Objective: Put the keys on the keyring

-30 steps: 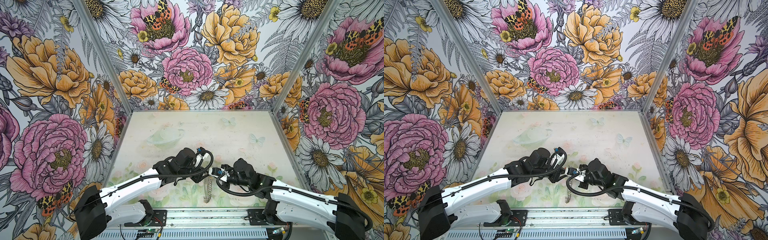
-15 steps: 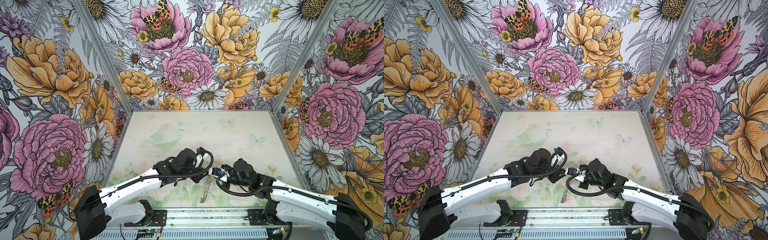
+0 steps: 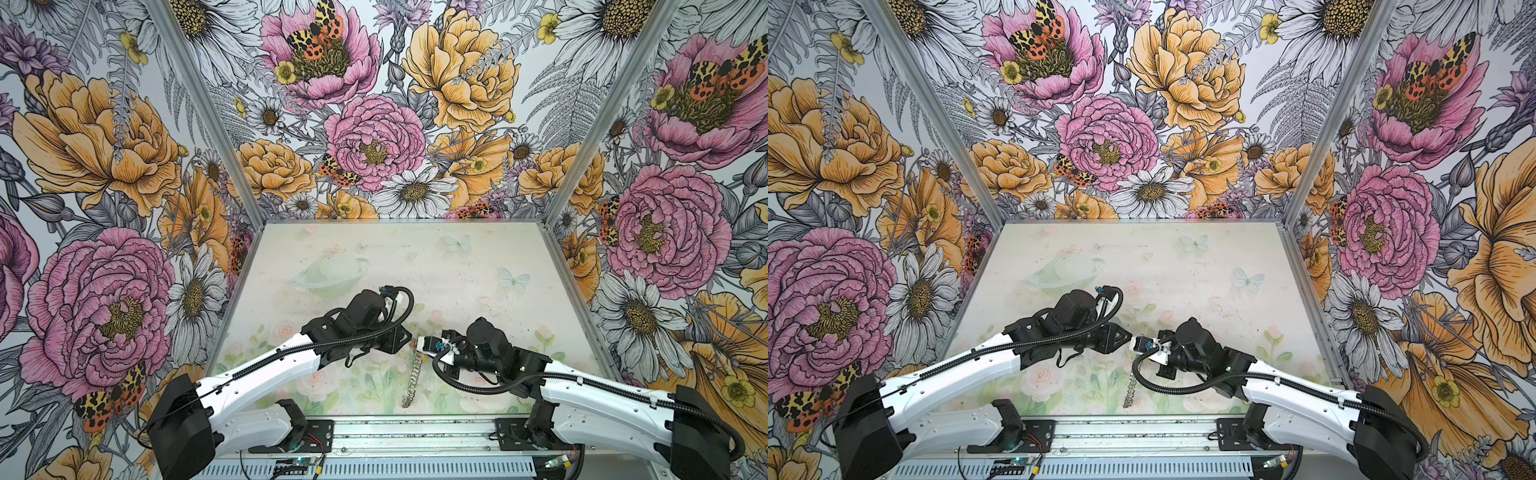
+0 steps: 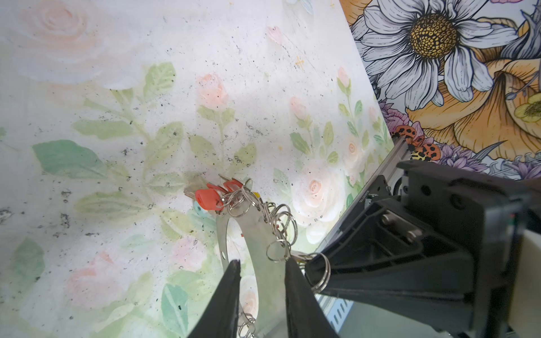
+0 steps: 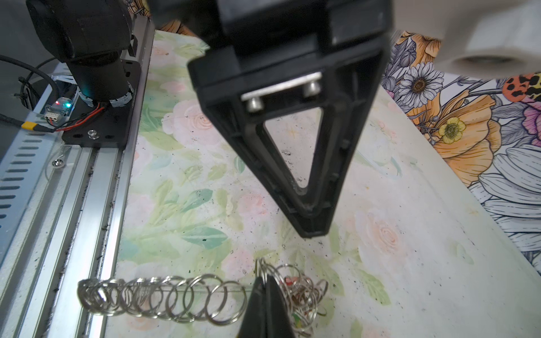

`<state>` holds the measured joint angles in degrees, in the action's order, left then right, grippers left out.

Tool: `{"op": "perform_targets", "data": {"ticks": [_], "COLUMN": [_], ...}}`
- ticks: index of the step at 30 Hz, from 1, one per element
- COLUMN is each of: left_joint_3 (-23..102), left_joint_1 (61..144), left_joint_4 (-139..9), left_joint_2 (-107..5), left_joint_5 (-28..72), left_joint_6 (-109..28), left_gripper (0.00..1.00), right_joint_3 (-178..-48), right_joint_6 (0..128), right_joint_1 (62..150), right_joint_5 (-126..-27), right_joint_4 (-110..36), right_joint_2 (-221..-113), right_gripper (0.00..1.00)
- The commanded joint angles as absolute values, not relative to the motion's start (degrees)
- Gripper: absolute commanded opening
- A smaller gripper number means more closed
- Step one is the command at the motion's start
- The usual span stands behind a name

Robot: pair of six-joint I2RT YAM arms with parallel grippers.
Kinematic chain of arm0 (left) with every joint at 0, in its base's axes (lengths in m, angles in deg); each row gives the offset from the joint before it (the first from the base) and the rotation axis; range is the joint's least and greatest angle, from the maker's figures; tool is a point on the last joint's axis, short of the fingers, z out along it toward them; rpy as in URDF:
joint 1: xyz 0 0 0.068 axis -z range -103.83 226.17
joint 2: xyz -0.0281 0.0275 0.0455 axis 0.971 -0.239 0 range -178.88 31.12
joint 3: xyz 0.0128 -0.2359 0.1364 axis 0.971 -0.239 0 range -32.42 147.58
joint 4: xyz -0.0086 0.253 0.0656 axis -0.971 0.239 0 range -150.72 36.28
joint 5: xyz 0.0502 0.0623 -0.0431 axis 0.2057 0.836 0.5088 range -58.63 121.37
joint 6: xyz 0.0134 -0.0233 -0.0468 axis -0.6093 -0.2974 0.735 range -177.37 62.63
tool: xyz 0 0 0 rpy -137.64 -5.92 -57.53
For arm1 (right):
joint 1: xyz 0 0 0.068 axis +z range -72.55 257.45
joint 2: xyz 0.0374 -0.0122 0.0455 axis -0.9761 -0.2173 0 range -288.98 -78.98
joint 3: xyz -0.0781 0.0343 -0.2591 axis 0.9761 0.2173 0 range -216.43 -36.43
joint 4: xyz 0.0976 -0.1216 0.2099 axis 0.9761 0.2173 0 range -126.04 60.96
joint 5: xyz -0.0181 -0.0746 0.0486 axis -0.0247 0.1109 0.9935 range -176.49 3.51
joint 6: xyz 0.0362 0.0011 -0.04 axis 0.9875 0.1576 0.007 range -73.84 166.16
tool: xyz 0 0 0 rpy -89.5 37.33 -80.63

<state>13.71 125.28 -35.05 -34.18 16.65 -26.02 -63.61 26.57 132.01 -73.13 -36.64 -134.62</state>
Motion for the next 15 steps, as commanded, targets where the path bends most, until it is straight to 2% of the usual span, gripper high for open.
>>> {"op": "perform_targets", "data": {"ticks": [1,15], "left_joint_3": [15.0,15.6], "left_joint_1": [125.7,129.2], "left_joint_4": [-35.3,-34.9], "left_joint_2": [-32.2,-33.6], "left_joint_5": [14.2,13.0], "left_joint_6": [-22.4,-26.2], "left_gripper": [0.29,0.35], "right_joint_3": [-63.9,-64.4], "right_joint_6": [26.0,26.1], "right_joint_1": [132.5,132.6], "right_joint_5": [-72.0,-71.7], "right_joint_4": [-40.4,-40.3], "right_joint_2": [-134.7,-134.8], "right_gripper": [0.00,0.00]}}
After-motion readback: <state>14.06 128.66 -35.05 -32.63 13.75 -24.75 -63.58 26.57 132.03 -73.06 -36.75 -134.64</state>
